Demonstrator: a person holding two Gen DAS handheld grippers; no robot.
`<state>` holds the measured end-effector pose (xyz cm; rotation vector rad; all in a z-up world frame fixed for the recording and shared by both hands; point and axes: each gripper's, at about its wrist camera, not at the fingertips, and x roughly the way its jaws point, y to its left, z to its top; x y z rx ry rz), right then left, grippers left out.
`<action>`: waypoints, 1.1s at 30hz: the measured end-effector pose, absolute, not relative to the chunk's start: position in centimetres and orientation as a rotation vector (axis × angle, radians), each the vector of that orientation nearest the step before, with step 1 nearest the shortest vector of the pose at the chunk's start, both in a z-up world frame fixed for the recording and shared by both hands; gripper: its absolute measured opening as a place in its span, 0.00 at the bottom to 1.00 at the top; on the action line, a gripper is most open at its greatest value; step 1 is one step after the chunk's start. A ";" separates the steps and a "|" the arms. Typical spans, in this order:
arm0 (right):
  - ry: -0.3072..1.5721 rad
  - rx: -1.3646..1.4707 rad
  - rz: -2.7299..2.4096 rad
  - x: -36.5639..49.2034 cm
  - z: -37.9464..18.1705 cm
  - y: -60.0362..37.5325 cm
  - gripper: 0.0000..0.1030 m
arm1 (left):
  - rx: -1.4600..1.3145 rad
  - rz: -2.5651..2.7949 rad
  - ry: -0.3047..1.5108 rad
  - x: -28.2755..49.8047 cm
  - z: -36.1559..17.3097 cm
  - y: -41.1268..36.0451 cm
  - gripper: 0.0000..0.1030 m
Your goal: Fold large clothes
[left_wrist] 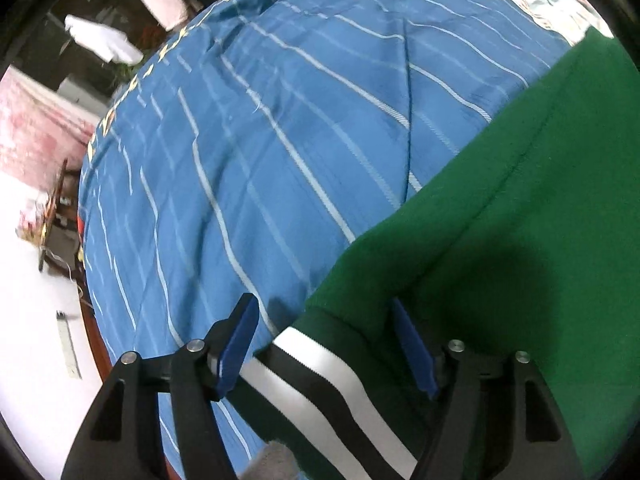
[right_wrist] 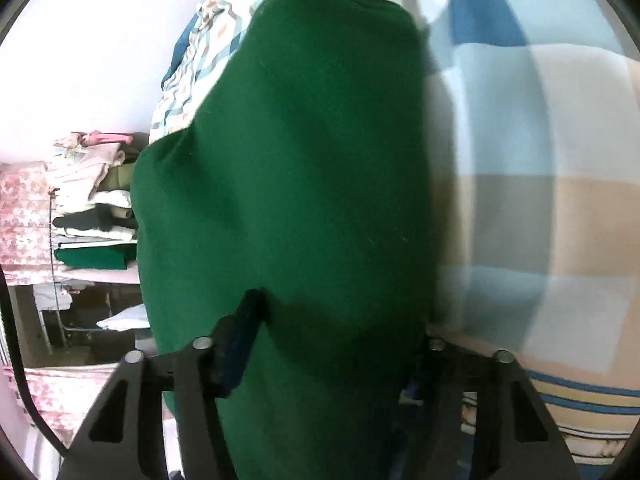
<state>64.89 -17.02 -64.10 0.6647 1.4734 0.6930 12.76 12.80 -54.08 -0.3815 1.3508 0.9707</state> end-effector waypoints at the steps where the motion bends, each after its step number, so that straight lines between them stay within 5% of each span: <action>1: 1.468 0.694 0.698 64.7 -64.0 -17.0 0.21 | -0.366 0.963 1.356 13.0 -54.1 12.9 0.66; 11: 1.356 0.899 0.510 56.2 -55.5 -26.8 0.14 | -0.281 0.786 1.416 15.0 -53.5 13.7 0.66; 22: 1.377 1.038 -0.032 30.9 -52.3 -42.7 0.15 | -0.120 0.544 1.433 17.5 -53.6 12.0 0.68; 27: 1.473 0.995 -0.128 26.0 -57.0 -44.8 0.22 | -0.121 0.545 1.422 17.2 -53.0 11.9 0.68; 33: 1.625 0.831 -0.050 27.6 -57.3 -45.0 0.47 | -0.288 0.646 1.317 13.9 -47.2 12.5 0.68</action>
